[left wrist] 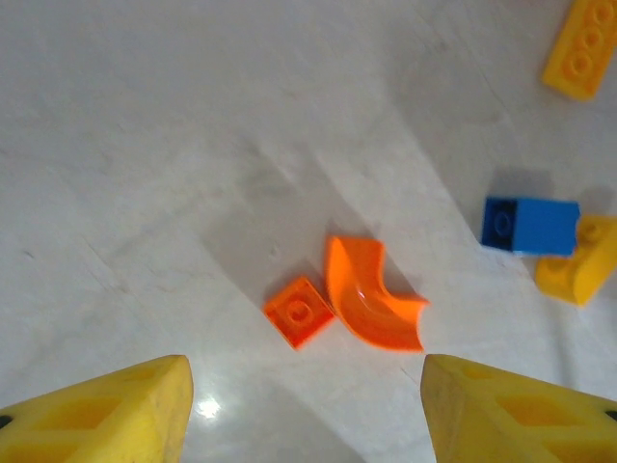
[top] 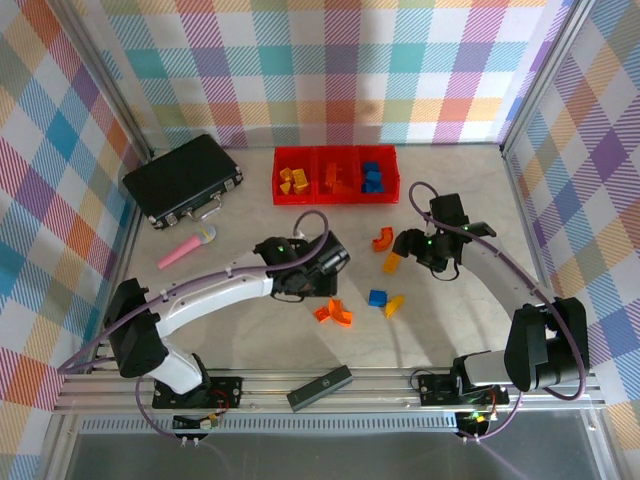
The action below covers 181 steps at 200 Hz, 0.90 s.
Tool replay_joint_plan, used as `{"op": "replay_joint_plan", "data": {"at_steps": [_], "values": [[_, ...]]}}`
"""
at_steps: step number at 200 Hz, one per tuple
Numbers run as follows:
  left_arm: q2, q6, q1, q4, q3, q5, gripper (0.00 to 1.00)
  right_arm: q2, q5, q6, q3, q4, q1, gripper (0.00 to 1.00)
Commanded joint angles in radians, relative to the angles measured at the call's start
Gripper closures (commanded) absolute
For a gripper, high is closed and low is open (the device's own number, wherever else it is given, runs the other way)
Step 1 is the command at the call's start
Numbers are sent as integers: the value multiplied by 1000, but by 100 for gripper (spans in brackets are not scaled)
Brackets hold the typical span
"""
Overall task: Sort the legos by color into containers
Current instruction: Rotate the lego at the bottom-center of the table.
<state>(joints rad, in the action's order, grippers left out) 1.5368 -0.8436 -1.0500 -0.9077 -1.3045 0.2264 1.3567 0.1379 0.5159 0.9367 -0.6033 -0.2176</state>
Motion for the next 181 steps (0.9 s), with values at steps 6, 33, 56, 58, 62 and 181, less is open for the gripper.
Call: {"op": "replay_joint_plan", "data": {"at_steps": [6, 33, 56, 58, 62, 181], "values": [[46, -162, -94, 59, 48, -36, 36, -13, -40, -11, 14, -30, 0, 29], [89, -231, -170, 136, 70, -56, 34, -38, -38, -13, -2, -29, 46, 28], [130, -231, -182, 154, 59, -84, 25, -60, -21, -23, -8, -34, 89, 28], [133, -228, -183, 158, 60, -87, 24, -62, -20, -23, -9, -35, 91, 28], [138, -224, -182, 166, 59, -95, 23, -65, -19, -25, -9, -38, 95, 28], [294, -179, -110, 296, 57, -179, 17, -123, 3, -20, -53, -37, 115, 27]]}}
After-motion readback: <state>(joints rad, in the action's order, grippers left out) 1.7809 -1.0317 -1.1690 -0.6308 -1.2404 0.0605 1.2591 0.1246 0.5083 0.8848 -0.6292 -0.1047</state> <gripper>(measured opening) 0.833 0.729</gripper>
